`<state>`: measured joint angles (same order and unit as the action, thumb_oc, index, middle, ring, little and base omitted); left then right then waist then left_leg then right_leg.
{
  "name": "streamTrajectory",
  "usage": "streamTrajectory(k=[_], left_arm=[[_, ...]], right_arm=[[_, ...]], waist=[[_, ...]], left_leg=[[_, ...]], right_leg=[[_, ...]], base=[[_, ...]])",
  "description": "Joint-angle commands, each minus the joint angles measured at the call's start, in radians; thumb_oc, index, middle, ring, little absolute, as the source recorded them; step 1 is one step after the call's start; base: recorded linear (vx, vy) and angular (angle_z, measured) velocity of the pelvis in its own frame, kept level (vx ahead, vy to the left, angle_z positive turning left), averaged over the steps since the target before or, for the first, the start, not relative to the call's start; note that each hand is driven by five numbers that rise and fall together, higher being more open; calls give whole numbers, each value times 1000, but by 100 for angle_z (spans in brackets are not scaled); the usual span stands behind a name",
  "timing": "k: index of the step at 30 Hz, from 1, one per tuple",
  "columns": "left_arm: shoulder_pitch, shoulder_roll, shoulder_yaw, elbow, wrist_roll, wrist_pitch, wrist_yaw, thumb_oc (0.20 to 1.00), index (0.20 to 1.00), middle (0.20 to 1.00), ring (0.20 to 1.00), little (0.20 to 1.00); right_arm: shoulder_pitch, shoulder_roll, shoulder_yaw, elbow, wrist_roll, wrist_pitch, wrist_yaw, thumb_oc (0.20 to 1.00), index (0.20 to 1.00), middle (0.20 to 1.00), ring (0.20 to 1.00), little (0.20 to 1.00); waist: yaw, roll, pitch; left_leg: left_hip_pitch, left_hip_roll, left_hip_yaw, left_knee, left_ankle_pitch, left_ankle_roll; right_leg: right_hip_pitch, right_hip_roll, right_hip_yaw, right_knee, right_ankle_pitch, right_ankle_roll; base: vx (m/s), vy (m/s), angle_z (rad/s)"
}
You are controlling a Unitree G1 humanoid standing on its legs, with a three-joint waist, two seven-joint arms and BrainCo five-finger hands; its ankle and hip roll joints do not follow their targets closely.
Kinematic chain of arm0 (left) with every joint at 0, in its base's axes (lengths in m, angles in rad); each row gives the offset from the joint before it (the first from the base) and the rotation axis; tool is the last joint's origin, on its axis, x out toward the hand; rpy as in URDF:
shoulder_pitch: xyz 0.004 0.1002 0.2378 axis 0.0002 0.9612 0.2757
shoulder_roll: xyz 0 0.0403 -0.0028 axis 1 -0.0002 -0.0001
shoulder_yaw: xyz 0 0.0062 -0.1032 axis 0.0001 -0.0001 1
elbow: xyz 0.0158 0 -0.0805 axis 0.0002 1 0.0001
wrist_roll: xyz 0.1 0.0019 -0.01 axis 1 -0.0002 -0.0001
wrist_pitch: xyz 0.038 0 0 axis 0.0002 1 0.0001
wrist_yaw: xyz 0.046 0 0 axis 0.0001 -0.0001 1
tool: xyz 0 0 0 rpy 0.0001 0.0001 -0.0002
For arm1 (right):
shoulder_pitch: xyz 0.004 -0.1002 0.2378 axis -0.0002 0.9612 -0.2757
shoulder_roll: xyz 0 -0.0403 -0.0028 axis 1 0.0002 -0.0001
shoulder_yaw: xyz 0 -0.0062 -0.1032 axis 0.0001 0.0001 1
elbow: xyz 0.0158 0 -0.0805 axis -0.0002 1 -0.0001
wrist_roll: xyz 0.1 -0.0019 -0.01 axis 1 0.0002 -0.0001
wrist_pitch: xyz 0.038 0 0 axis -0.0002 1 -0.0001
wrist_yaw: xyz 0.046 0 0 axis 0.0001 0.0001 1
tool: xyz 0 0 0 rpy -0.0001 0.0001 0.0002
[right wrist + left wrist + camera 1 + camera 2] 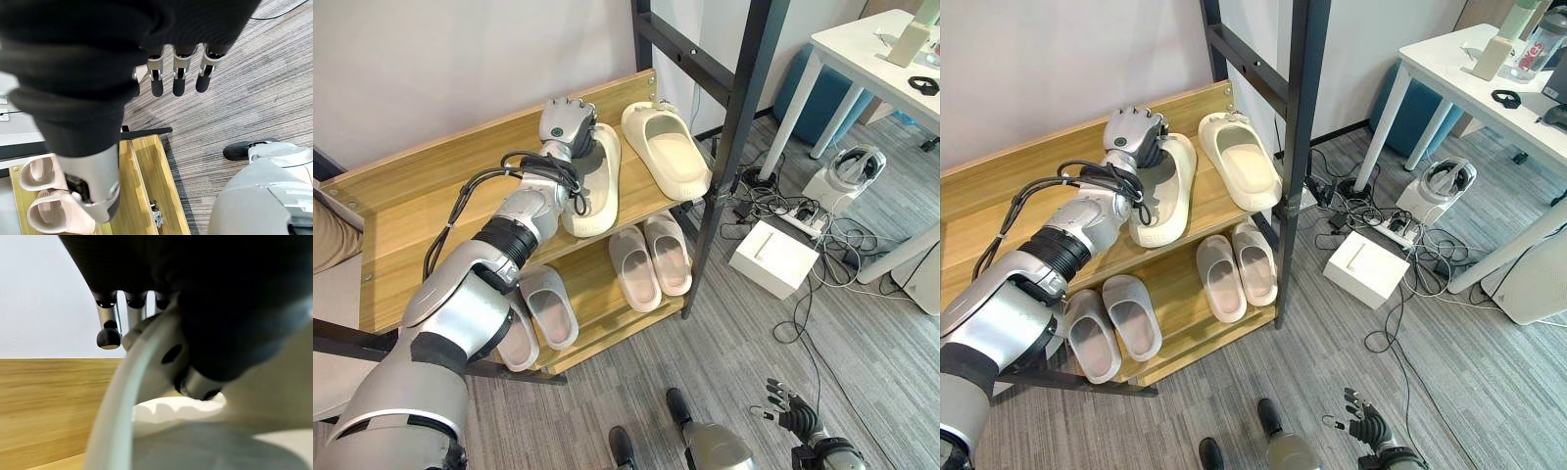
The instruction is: Arrange the slippers neatly on the shoe rack.
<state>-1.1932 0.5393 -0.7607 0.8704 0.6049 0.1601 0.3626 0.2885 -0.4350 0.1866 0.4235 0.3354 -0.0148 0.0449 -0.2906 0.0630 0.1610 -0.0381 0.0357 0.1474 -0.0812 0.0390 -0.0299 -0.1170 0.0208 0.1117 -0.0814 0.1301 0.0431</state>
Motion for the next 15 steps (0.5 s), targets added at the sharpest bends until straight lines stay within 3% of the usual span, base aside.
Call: streamTrajectory(k=[1,2,3,7,11,15], left_arm=[[-138,-20,57,128,-20,25,28,200,200,200,200,200],[-141,-28,60,128,-26,27,32,674,674,674,674,674],[-144,-32,65,132,-40,23,32,1000,1000,1000,1000,1000],[-150,-33,79,107,-75,12,43,1000,1000,1000,1000,1000],[-114,-46,178,-52,-198,-24,125,1000,1000,1000,1000,1000],[-43,-44,235,-208,-241,-52,127,1000,1000,1000,1000,1000]], right_arm=[[48,-57,-10,-58,26,-39,-2,1000,1000,1000,1000,1000],[48,-59,-7,-61,27,-39,0,1000,1000,1000,1000,1000],[47,-60,-4,-61,28,-38,2,1000,1000,1000,1000,1000],[46,-58,3,-62,24,-36,8,1000,1000,1000,1000,1000],[45,-47,15,-64,9,-39,14,1000,1000,1000,1000,1000],[37,-51,13,-70,-11,-33,16,1000,1000,1000,1000,1000]], waist=[[8,-36,-32],[8,-37,-32],[9,-38,-33],[12,-38,-34],[27,-38,-38],[45,-41,-41]], left_leg=[[56,14,-6,-6,15,-56],[55,13,-6,-6,15,-56],[53,13,-7,-6,15,-57],[55,12,-9,-6,13,-56],[61,8,-25,-6,13,-54],[62,5,-41,-6,13,-53]], right_leg=[[75,-37,-28,34,-49,90],[75,-37,-30,34,-49,90],[75,-38,-31,34,-49,90],[77,-38,-35,34,-48,89],[94,-42,-52,31,-52,85],[112,-49,-75,23,-53,83]], base=[[0,0,0],[0,0,0],[0,0,0],[0,0,0],[4,-3,4],[-2,7,19]])
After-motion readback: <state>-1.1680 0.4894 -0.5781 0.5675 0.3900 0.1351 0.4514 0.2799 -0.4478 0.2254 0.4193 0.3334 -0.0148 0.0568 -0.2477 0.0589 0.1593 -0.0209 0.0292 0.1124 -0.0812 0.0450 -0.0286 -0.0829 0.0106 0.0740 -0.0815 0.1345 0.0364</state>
